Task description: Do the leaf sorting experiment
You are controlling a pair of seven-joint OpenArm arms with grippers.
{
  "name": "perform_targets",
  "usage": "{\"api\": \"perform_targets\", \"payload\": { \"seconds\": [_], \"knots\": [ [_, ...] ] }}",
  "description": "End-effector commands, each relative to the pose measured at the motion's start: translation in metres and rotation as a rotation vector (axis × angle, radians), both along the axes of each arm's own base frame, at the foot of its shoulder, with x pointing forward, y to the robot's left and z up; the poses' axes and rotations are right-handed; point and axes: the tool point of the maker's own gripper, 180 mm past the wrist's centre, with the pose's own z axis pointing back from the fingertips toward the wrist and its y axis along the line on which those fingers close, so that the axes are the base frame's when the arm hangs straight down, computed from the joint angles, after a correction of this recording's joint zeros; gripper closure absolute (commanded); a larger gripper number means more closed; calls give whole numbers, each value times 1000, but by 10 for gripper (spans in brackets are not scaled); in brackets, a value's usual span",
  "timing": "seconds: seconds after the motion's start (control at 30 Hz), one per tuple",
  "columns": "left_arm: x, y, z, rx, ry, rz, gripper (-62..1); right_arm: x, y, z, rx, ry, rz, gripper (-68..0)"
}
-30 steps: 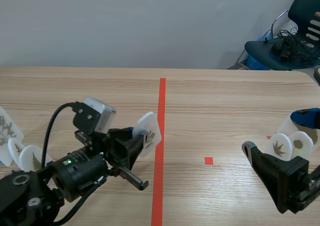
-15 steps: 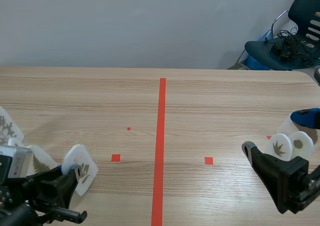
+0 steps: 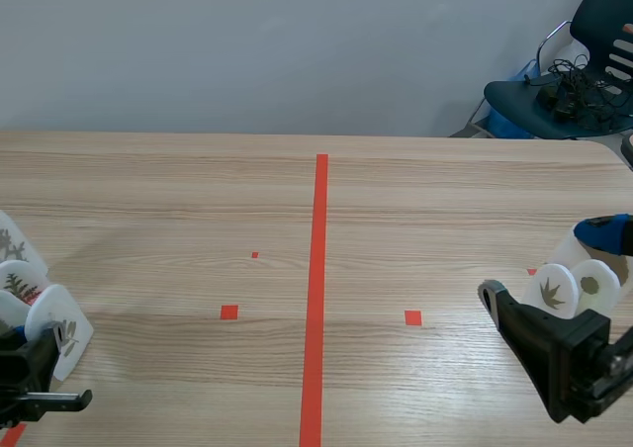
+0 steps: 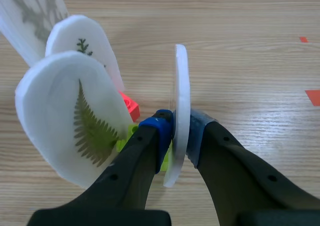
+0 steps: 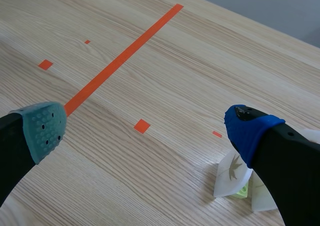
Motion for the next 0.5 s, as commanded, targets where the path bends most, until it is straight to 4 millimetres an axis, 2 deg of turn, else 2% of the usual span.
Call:
{"api": "perform_targets", "payload": {
  "seconds": [0.0, 0.13, 0.27, 0.33, 0.47],
  "knots": [
    [9, -1, 17, 1, -58, -15, -109, 5, 1, 11, 6, -39, 6, -679],
    [10, -2, 17, -5, -60, -26, -213, 5, 1, 11, 6, -40, 6, -679],
    [11, -13, 22, -40, -77, -76, -408, 5, 1, 11, 6, -40, 6, -679],
    [12, -22, 30, -68, -93, -125, -482, 5, 1, 11, 7, -40, 6, -679],
    [15, -35, 68, -102, -175, -194, -500, 6, 1, 11, 6, -40, 6, -679]
  ]
}}
